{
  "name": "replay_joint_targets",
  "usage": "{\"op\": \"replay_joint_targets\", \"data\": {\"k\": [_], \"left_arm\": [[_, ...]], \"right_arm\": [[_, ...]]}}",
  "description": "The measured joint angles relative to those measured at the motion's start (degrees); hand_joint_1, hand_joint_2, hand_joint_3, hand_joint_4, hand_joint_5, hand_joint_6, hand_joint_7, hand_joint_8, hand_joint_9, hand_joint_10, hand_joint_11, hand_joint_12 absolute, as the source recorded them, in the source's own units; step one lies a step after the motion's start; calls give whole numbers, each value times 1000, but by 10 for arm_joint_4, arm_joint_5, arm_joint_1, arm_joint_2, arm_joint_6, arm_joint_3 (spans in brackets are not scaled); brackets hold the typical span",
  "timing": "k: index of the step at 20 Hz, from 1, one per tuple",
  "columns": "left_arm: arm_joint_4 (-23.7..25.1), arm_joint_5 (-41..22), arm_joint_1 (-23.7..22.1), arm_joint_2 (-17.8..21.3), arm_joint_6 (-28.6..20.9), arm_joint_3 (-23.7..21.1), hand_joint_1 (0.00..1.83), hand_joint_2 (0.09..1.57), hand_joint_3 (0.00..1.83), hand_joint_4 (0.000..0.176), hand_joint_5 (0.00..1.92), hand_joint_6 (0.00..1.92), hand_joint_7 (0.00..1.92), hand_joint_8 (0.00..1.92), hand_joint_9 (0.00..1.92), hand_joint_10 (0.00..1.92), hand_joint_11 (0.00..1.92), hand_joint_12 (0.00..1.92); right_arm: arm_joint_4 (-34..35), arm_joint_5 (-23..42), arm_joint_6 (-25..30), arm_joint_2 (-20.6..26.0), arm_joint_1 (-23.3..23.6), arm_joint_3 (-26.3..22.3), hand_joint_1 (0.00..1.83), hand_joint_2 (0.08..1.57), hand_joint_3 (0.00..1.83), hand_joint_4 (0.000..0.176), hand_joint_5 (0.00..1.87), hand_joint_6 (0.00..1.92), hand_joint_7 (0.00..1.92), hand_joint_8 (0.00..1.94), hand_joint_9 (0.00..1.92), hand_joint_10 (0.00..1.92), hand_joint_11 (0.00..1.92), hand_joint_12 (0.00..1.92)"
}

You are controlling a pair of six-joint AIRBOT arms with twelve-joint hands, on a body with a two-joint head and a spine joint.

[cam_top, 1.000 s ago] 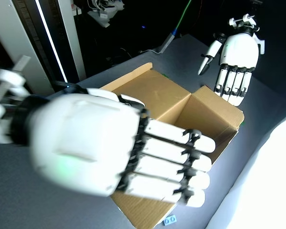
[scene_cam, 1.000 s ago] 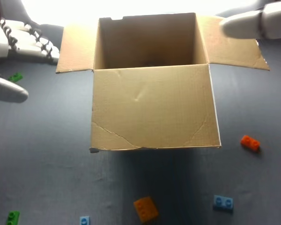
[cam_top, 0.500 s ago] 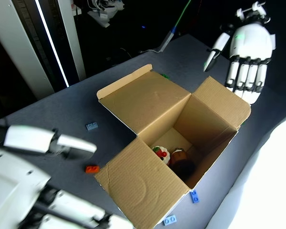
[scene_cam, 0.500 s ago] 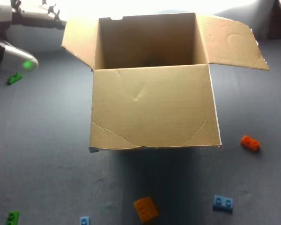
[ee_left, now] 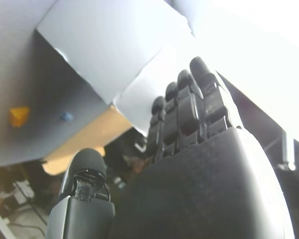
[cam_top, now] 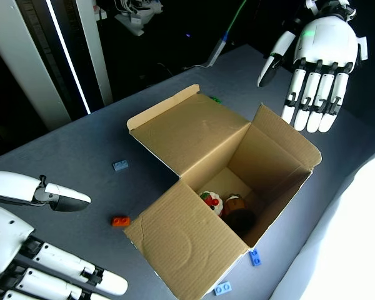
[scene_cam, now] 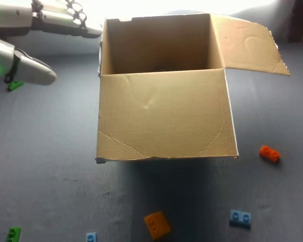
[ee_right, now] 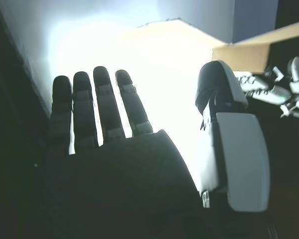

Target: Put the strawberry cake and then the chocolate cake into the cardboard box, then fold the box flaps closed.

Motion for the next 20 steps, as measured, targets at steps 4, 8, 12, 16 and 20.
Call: {"op": "replay_joint_targets", "data": {"k": [4, 8, 12, 16, 20], "left_arm": [[9, 3, 0, -3, 6, -31, 0, 1306, 2, 7, 93, 2, 158, 0, 170, 0, 0, 598], [22, 24, 14, -25, 8, -39, 0, 1311, 2, 5, 62, 1, 132, 1, 142, 0, 0, 555], [34, 27, 36, -28, 13, -59, 0, 1304, 0, 17, 70, 1, 133, 0, 134, 1, 0, 562], [34, 39, 56, -31, 13, -62, 0, 1306, 0, 9, 94, 5, 131, 0, 132, 1, 0, 552], [24, 52, 73, -35, 14, -63, 0, 1311, 1, 8, 100, 6, 135, 1, 139, 3, 0, 564]], "right_arm": [[149, 23, -85, -8, -37, 2, 9, 1197, 0, 0, 105, 6, 173, 6, 155, 7, 0, 390], [151, 25, -92, -27, -75, 4, 0, 1198, 0, 0, 96, 1, 159, 0, 142, 0, 0, 368], [150, 56, -102, -57, -111, 13, 6, 1194, 0, 0, 104, 3, 182, 6, 157, 5, 0, 389], [150, 69, -106, -103, -136, 39, 0, 1196, 2, 0, 97, 0, 163, 0, 156, 0, 0, 402], [131, 72, -116, -137, -114, 49, 0, 1198, 1, 0, 112, 5, 179, 2, 168, 7, 0, 415]]}}
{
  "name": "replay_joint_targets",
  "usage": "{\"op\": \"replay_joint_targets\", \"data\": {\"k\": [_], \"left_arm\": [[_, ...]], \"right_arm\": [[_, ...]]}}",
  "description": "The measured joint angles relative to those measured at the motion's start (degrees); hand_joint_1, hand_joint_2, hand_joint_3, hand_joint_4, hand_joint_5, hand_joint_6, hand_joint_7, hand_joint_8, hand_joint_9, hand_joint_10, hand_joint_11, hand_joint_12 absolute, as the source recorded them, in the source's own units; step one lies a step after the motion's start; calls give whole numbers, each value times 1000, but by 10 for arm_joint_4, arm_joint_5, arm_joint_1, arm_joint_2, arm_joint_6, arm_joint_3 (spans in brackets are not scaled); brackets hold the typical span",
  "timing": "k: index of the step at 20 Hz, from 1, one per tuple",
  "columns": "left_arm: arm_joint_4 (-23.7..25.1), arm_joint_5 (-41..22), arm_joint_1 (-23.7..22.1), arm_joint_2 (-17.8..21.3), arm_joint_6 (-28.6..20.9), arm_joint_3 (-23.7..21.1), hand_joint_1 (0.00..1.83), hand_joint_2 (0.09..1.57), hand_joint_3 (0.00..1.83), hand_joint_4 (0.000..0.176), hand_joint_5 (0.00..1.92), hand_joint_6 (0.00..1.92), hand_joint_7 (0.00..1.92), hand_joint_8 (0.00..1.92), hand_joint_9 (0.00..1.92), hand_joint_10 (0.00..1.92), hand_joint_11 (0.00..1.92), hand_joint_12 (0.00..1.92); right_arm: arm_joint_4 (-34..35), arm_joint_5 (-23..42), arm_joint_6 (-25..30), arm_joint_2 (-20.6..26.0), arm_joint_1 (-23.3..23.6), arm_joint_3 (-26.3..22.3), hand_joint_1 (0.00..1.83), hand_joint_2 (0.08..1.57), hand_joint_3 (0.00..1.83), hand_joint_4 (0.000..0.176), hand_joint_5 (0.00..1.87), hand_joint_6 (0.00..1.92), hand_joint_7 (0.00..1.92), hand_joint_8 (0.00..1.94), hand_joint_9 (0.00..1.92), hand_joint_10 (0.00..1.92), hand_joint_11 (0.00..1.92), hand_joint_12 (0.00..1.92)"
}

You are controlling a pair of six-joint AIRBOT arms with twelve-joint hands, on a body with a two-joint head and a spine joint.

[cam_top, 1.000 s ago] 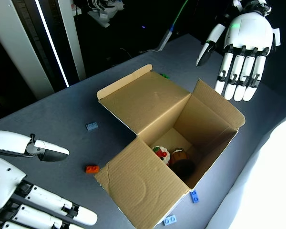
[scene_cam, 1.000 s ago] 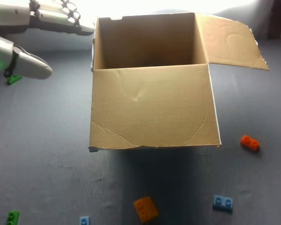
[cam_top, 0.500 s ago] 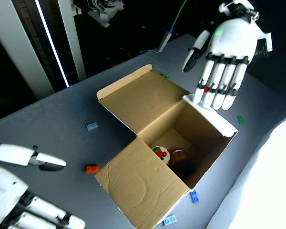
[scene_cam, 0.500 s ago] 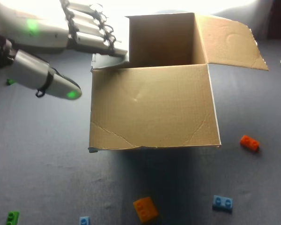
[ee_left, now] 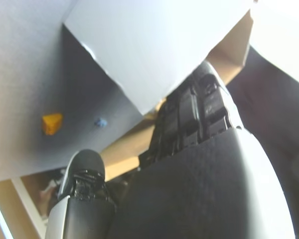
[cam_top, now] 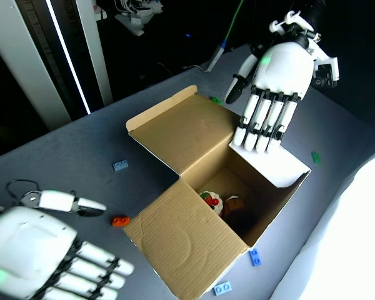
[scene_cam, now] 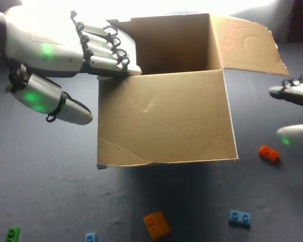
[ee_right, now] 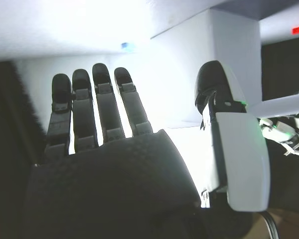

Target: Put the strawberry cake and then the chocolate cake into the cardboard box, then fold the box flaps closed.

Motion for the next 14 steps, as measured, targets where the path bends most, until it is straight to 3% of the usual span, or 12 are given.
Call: {"op": "replay_joint_targets", "data": {"k": [5, 6, 11, 13, 14], "left_arm": [[-4, 1, 3, 0, 0, 0, 0, 1310, 0, 9, 113, 2, 135, 1, 136, 2, 0, 573], [1, 0, -3, 0, 0, 1, 0, 1316, 2, 10, 114, 1, 142, 2, 139, 3, 0, 581], [20, -18, -48, -1, 0, 24, 0, 1317, 1, 19, 93, 3, 125, 4, 107, 3, 0, 436], [14, -17, -68, -1, -2, 33, 0, 1325, 3, 15, 104, 4, 128, 1, 115, 3, 0, 477], [11, -19, -75, -1, -2, 38, 0, 1325, 1, 15, 100, 1, 120, 1, 123, 5, 0, 511]], "right_arm": [[2, -7, -1, 1, 62, -6, 0, 1197, 1, 0, 106, 0, 175, 0, 162, 4, 0, 390], [-1, -14, -3, 11, 75, -13, 0, 1198, 1, 0, 135, 8, 200, 4, 190, 10, 0, 479], [-5, -43, -4, 52, 160, -41, 19, 1192, 0, 0, 148, 5, 183, 3, 187, 8, 0, 481], [-8, -56, -5, 53, 194, -50, 20, 1197, 1, 0, 150, 3, 187, 2, 187, 5, 0, 503], [-10, -63, -5, 51, 207, -56, 46, 1191, 0, 0, 134, 3, 168, 3, 168, 3, 0, 421]]}}
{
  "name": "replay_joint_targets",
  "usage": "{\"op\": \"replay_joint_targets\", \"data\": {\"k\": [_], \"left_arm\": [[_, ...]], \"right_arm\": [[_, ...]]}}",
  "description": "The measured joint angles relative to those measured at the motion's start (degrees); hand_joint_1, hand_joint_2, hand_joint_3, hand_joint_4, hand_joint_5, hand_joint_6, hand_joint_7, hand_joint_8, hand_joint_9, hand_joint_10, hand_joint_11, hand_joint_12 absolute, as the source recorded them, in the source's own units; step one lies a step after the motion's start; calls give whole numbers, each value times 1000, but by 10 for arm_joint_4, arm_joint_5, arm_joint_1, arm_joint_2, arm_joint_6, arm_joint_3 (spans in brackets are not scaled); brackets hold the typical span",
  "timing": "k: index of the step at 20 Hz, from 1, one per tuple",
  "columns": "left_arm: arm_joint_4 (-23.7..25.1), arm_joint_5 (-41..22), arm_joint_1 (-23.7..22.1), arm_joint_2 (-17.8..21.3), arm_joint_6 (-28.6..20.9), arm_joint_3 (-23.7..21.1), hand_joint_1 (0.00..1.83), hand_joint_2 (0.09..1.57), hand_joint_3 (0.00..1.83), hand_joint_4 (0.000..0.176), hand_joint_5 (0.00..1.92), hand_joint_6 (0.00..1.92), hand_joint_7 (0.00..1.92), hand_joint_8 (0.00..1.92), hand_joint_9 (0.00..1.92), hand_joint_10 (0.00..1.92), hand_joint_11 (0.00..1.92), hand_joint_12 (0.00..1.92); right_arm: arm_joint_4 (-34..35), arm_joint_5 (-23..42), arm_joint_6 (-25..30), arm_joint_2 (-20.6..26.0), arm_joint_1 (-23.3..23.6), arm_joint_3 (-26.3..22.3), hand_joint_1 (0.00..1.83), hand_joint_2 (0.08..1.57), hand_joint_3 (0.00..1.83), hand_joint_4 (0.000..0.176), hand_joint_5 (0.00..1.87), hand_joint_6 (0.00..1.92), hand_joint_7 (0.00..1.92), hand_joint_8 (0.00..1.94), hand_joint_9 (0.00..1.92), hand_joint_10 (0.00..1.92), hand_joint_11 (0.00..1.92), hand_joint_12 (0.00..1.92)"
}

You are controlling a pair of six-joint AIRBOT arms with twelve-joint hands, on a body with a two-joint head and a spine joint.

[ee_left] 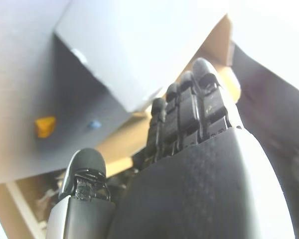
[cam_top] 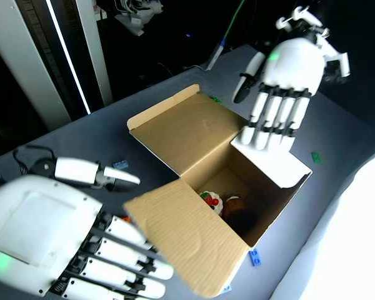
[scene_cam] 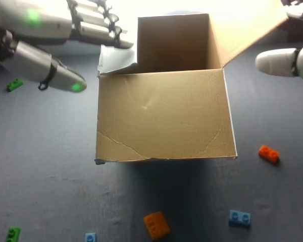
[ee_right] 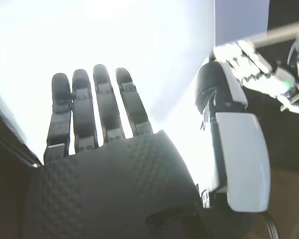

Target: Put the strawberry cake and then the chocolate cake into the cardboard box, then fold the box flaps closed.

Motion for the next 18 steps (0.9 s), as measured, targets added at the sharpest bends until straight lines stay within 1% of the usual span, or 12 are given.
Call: {"op": "replay_joint_targets", "data": {"k": [1, 2, 3, 5, 6, 8, 11, 12, 13, 16, 17, 18], "left_arm": [[-1, -3, -5, 0, 0, 6, 0, 1325, 1, 15, 100, 1, 120, 1, 123, 5, 0, 511], [2, -7, -6, 0, -2, 16, 0, 1320, 0, 13, 86, 0, 107, 0, 113, 1, 0, 508], [4, -11, -6, 0, -2, 28, 0, 1316, 0, 13, 85, 0, 114, 2, 127, 5, 0, 554], [7, -15, -6, 0, -2, 54, 0, 1313, 0, 12, 79, 1, 113, 1, 119, 2, 0, 517], [11, -16, -6, 0, -2, 63, 0, 1315, 0, 5, 97, 8, 122, 4, 118, 2, 0, 506], [9, -17, 7, 0, -2, 85, 0, 1318, 1, 4, 96, 7, 125, 4, 123, 4, 0, 503], [26, -31, 38, 0, -2, 105, 0, 1314, 0, 3, 76, 1, 120, 1, 134, 4, 0, 586], [26, -36, 46, 0, -2, 109, 0, 1315, 0, 6, 79, 3, 115, 0, 136, 3, 0, 633], [26, -42, 53, 0, -2, 113, 0, 1314, 0, 9, 74, 1, 116, 0, 128, 1, 0, 610], [24, -68, 70, 0, -4, 120, 0, 1313, 0, 4, 95, 8, 136, 5, 134, 3, 0, 582], [24, -77, 77, 0, -4, 121, 0, 1314, 0, 9, 88, 4, 143, 5, 144, 6, 0, 610], [25, -85, 86, 1, -3, 121, 0, 1310, 0, 9, 87, 3, 139, 2, 145, 5, 0, 618]], "right_arm": [[-1, -7, 0, -3, 6, -1, 46, 1191, 0, 0, 134, 3, 168, 3, 168, 3, 0, 421], [-1, -16, -7, -11, 11, -1, 36, 1196, 1, 0, 111, 1, 145, 1, 140, 3, 0, 299], [0, -24, -13, -18, 15, -1, 60, 1192, 0, 0, 128, 5, 164, 4, 150, 5, 0, 310], [1, -38, -25, -34, 23, -1, 35, 1198, 2, 0, 123, 2, 156, 1, 135, 2, 0, 255], [1, -38, -30, -41, 23, -1, 17, 1199, 2, 0, 107, 0, 153, 0, 137, 4, 0, 242], [0, -43, -53, -60, 23, -1, 0, 1210, 4, 0, 95, 3, 149, 2, 146, 6, 0, 278], [-1, -50, -56, -75, 23, 7, 6, 1200, 0, 0, 125, 9, 161, 2, 151, 4, 0, 307], [-1, -51, -56, -77, 23, 9, 8, 1194, 0, 0, 136, 10, 162, 1, 159, 6, 0, 369], [-1, -51, -58, -80, 23, 11, 22, 1186, 0, 0, 151, 11, 179, 4, 173, 8, 0, 439], [-2, -54, -63, -85, 23, 20, 38, 1178, 0, 0, 183, 9, 208, 3, 181, 4, 0, 396], [-4, -54, -63, -85, 23, 21, 39, 1177, 0, 0, 184, 6, 217, 3, 189, 6, 0, 429], [-5, -56, -63, -86, 23, 21, 45, 1184, 1, 0, 174, 1, 209, 2, 188, 4, 0, 415]]}}
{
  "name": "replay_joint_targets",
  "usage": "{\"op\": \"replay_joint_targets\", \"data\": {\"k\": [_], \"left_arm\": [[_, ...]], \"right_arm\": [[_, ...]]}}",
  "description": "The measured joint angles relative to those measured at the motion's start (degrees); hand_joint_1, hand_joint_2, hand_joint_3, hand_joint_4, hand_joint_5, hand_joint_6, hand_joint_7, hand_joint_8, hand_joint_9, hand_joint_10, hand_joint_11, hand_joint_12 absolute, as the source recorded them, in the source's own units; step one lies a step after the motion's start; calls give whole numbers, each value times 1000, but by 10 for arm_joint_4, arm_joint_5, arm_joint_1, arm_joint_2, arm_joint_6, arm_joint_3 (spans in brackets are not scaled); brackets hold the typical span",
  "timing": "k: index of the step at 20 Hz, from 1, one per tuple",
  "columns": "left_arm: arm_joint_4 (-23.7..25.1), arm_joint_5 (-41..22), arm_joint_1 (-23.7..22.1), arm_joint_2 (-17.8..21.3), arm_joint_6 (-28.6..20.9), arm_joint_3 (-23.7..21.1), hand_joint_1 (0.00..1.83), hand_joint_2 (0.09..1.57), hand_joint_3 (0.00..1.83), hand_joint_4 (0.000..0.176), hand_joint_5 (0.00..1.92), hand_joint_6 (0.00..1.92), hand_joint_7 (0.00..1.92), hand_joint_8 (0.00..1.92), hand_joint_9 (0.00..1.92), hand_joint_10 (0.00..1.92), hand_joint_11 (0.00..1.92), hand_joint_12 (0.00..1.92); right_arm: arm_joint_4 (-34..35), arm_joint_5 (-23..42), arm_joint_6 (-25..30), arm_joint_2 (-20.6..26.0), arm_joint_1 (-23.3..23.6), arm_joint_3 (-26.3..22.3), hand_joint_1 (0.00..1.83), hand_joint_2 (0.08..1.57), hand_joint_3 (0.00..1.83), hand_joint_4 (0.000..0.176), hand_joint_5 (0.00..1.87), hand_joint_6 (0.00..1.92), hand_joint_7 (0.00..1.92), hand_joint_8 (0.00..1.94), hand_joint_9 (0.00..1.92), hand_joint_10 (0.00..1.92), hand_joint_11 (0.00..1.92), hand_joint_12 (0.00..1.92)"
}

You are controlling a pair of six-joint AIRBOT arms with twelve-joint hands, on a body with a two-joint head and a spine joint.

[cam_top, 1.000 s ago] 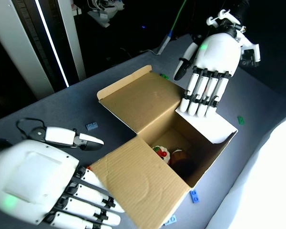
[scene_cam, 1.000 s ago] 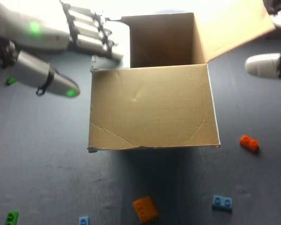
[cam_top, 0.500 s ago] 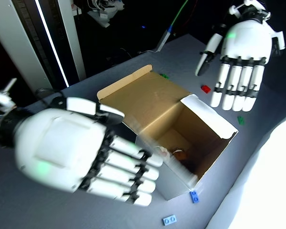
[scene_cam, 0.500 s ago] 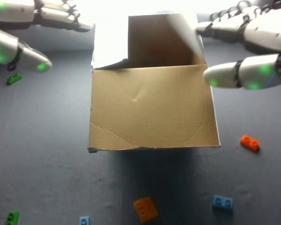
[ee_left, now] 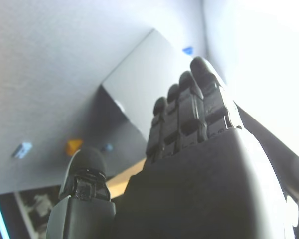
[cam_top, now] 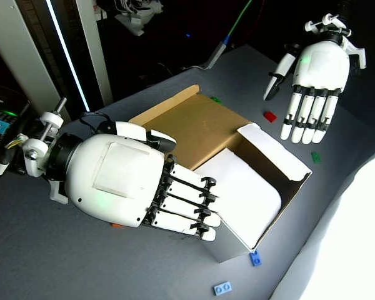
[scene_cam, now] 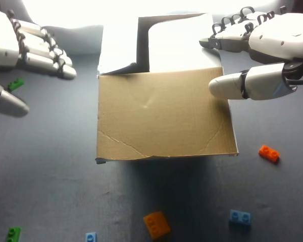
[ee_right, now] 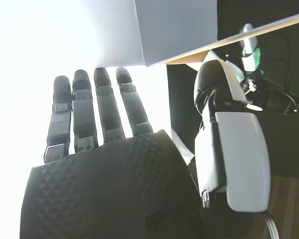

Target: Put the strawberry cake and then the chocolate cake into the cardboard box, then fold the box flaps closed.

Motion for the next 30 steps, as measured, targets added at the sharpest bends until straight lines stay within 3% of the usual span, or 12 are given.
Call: {"op": "replay_joint_targets", "data": {"k": [3, 4, 6, 10, 13, 15, 20, 25, 30], "left_arm": [[-5, -12, 25, 4, 13, -7, 0, 1311, 0, 6, 95, 6, 132, 3, 136, 3, 0, 585], [-12, -18, 37, 9, 17, -13, 0, 1313, 0, 4, 111, 9, 145, 5, 147, 5, 0, 610], [-15, -31, 53, 15, 22, -27, 0, 1302, 0, 17, 100, 2, 121, 0, 134, 0, 0, 577], [-40, -53, 75, 35, 50, -73, 0, 1303, 0, 10, 95, 2, 126, 1, 138, 1, 0, 580], [-52, -63, 87, 47, 51, -102, 0, 1303, 0, 6, 90, 0, 130, 2, 136, 0, 0, 573], [-70, -64, 88, 54, 52, -127, 0, 1301, 0, 12, 108, 6, 137, 2, 149, 3, 0, 617], [-98, -63, 102, 64, 54, -163, 0, 1299, 0, 9, 91, 0, 132, 0, 140, 1, 0, 625], [-121, -71, 89, 70, 53, -168, 0, 1294, 0, 11, 93, 1, 134, 1, 150, 3, 0, 640], [-133, -105, 35, 72, 26, -165, 0, 1309, 6, 9, 97, 6, 135, 0, 136, 0, 0, 612]], "right_arm": [[0, -2, 0, 0, 0, 1, 33, 1193, 3, 0, 149, 4, 195, 3, 168, 3, 0, 284], [0, -3, 0, 0, 0, 1, 23, 1194, 2, 0, 154, 5, 197, 3, 176, 6, 0, 313], [0, -5, 5, 4, 0, 0, 60, 1198, 1, 0, 155, 4, 183, 2, 171, 2, 0, 358], [-2, -15, 19, 23, 4, -9, 48, 1185, 0, 0, 177, 7, 213, 3, 192, 6, 0, 416], [0, -40, 23, 51, 15, -16, 48, 1185, 0, 0, 181, 6, 209, 1, 193, 4, 0, 448], [0, -43, 34, 84, 27, -29, 0, 1191, 1, 0, 169, 4, 198, 4, 207, 8, 0, 531], [0, -46, 41, 134, 29, -55, 24, 1192, 0, 0, 171, 4, 197, 1, 202, 3, 0, 524], [0, -50, 64, 202, 14, -87, 0, 1195, 1, 0, 140, 0, 196, 0, 206, 1, 0, 544], [0, -48, 68, 201, 7, -87, 29, 1203, 0, 0, 140, 6, 164, 5, 168, 4, 0, 443]]}}
